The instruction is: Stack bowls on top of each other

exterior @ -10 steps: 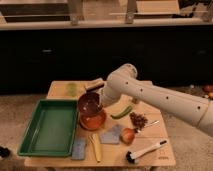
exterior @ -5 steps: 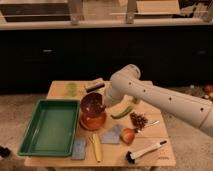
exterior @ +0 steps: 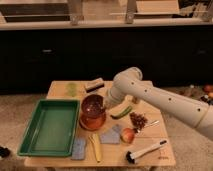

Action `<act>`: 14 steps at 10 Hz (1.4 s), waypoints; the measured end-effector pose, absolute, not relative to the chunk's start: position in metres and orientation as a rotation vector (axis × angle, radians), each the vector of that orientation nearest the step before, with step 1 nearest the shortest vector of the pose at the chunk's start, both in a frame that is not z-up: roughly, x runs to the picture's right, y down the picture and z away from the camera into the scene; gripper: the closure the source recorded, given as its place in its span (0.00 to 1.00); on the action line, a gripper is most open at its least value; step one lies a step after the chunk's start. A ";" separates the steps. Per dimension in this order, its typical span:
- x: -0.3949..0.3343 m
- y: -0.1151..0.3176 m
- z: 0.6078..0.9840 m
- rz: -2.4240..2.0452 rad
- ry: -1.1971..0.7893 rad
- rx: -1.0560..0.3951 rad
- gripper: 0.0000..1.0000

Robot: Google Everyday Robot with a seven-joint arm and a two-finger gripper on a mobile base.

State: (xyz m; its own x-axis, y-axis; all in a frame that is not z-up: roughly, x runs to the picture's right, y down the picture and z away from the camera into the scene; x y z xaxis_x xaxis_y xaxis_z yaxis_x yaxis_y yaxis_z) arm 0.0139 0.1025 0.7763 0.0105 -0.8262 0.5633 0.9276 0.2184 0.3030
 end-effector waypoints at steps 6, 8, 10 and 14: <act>0.014 0.123 0.797 -1.368 -0.816 -0.256 1.00; 0.012 0.127 0.801 -1.375 -0.824 -0.274 1.00; 0.010 0.130 0.804 -1.379 -0.837 -0.283 1.00; 0.005 0.136 0.808 -1.371 -0.858 -0.309 0.70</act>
State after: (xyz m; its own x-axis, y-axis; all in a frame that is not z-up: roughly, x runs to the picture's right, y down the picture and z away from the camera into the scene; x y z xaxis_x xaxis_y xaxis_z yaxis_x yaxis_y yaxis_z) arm 0.0046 0.1357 0.8078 -0.0379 -0.7254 0.6873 0.9354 0.2161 0.2797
